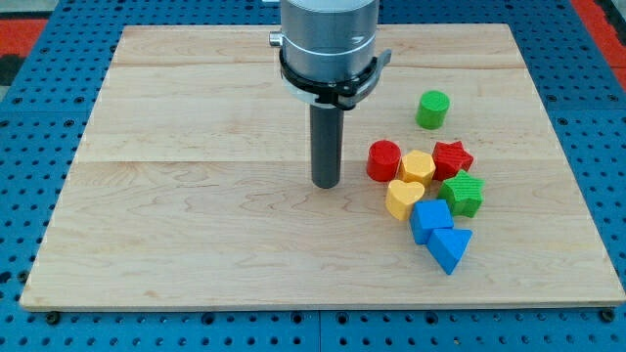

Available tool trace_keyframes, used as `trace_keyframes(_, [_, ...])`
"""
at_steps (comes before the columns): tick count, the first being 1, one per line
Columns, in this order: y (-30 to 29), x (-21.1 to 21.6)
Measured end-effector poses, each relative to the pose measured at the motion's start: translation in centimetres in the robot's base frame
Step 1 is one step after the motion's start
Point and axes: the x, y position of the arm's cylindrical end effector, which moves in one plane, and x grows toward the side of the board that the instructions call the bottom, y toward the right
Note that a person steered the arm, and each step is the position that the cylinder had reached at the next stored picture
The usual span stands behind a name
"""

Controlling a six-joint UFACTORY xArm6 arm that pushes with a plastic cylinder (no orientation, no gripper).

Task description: Move the red circle into the red star

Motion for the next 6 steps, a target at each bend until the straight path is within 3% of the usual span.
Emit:
trace_keyframes(3, [7.2,-7.8])
trace_keyframes(4, [9.5,-7.7])
trace_keyframes(6, [10.0,-1.4])
